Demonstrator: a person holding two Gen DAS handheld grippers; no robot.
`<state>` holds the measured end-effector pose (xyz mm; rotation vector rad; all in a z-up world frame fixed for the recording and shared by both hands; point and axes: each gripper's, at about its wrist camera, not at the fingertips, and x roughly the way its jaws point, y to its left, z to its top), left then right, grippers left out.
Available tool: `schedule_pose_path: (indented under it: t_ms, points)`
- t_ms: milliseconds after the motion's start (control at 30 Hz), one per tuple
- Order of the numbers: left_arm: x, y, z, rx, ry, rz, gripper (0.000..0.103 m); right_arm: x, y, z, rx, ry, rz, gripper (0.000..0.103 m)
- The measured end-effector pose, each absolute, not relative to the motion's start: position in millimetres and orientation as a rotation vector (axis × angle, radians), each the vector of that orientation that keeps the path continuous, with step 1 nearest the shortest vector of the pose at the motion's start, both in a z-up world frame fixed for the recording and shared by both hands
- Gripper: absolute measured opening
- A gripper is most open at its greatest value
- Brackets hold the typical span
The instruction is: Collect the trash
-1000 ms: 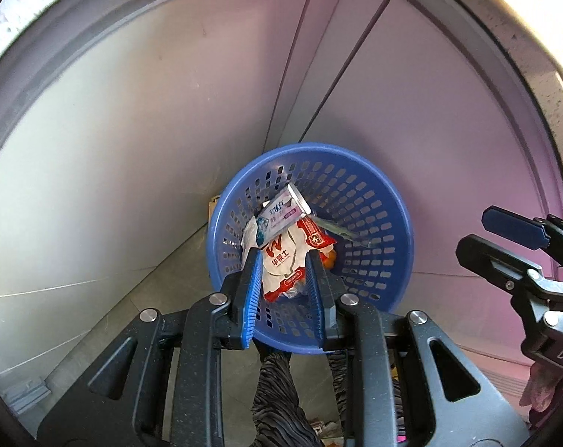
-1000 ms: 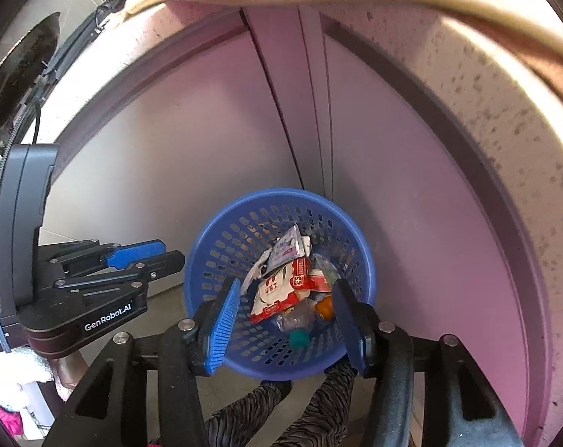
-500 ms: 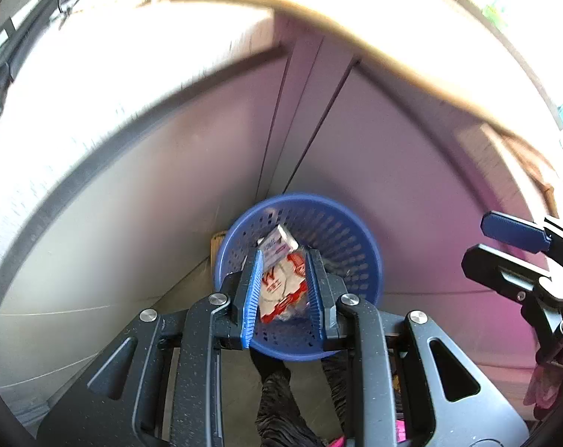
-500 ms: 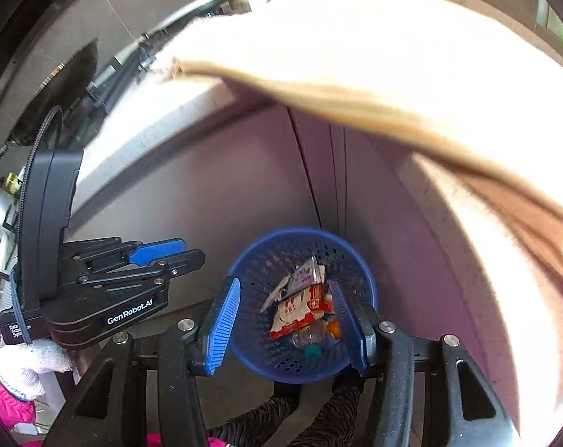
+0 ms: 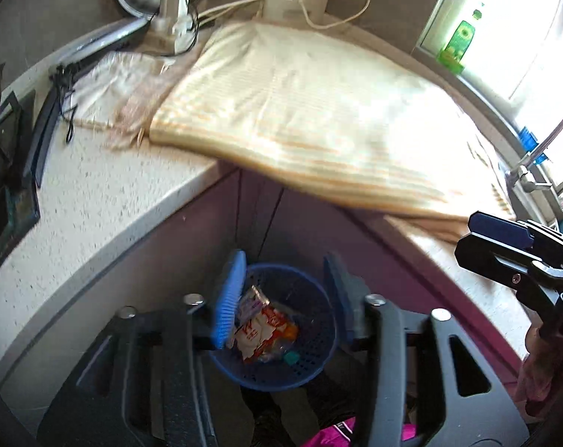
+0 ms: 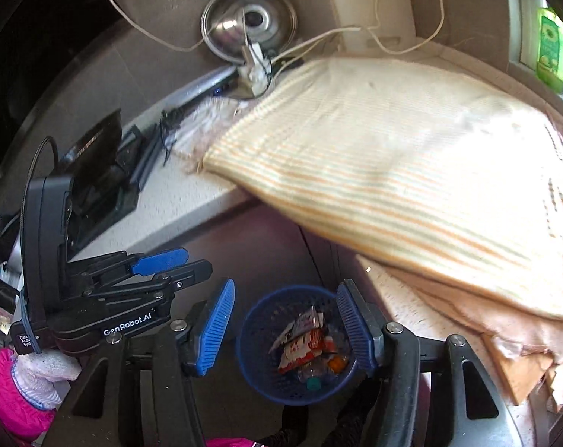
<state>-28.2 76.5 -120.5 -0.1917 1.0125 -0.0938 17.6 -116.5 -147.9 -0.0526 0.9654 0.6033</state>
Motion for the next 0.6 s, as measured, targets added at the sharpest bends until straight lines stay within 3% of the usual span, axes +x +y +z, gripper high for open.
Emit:
schedule_pose_path:
  t_ms: [167, 367, 533, 600]
  points:
    - [-23, 67, -82, -0.170, 0.922, -0.099, 0.074, 18, -134, -119, -0.014, 0.895, 0.582, 0.067]
    - [-17, 59, -36, -0.183, 0.834, -0.112, 0.087, 23, -154, -84, 0.026, 0.804, 0.549, 0.080]
    - [-13, 56, 0, -0.182, 0.763, -0.122, 0.091, 22, -173, -52, 0.047, 0.709, 0.514, 0.092]
    - [-12, 54, 14, -0.170, 0.727, -0.114, 0.096, 21, -178, -41, 0.053, 0.673, 0.498, 0.101]
